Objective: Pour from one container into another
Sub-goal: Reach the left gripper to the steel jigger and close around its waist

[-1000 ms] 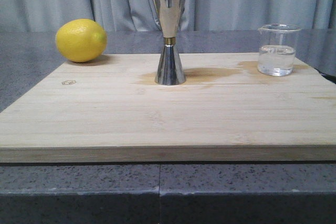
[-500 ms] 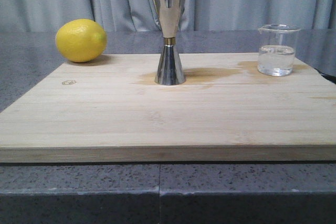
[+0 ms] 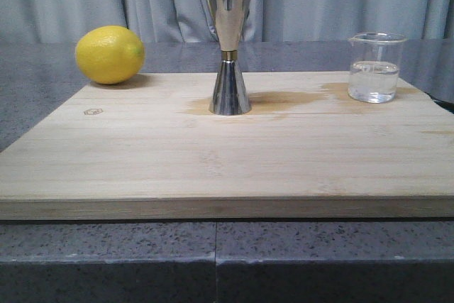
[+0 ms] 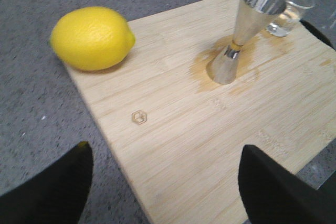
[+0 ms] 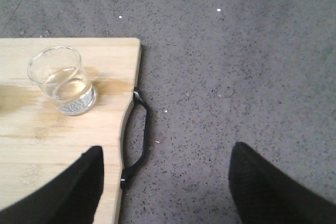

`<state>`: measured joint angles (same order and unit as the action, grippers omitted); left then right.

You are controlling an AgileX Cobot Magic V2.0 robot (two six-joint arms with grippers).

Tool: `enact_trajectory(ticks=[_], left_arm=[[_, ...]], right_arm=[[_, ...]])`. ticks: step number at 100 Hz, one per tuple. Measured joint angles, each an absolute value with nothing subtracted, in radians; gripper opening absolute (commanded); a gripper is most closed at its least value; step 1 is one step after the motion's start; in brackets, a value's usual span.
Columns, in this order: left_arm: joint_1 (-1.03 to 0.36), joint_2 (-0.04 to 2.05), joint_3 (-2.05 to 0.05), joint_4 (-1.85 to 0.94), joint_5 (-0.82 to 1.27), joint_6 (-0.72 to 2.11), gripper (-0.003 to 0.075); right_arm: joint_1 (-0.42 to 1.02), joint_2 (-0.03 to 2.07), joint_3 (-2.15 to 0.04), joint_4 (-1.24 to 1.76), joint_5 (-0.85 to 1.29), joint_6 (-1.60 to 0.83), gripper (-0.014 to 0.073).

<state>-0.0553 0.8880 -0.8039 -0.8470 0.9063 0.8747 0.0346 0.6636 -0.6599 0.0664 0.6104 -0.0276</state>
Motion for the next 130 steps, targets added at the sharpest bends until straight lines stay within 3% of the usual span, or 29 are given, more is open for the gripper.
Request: enact_trajectory(ticks=[57,90,130], left_arm=[[-0.055,1.204,-0.673,-1.551,0.94,1.77,0.0534],[-0.055,1.404,-0.673,-1.688,1.138,2.044,0.0534],[-0.112,1.531,-0.673,-1.768,1.153,2.271,0.0534]], right_arm=[[0.035,0.703,-0.666,0.089,0.615,-0.028,0.046],[0.035,0.703,-0.666,0.09,0.605,-0.028,0.046],[0.035,0.703,-0.666,0.091,0.595,-0.028,0.046]])
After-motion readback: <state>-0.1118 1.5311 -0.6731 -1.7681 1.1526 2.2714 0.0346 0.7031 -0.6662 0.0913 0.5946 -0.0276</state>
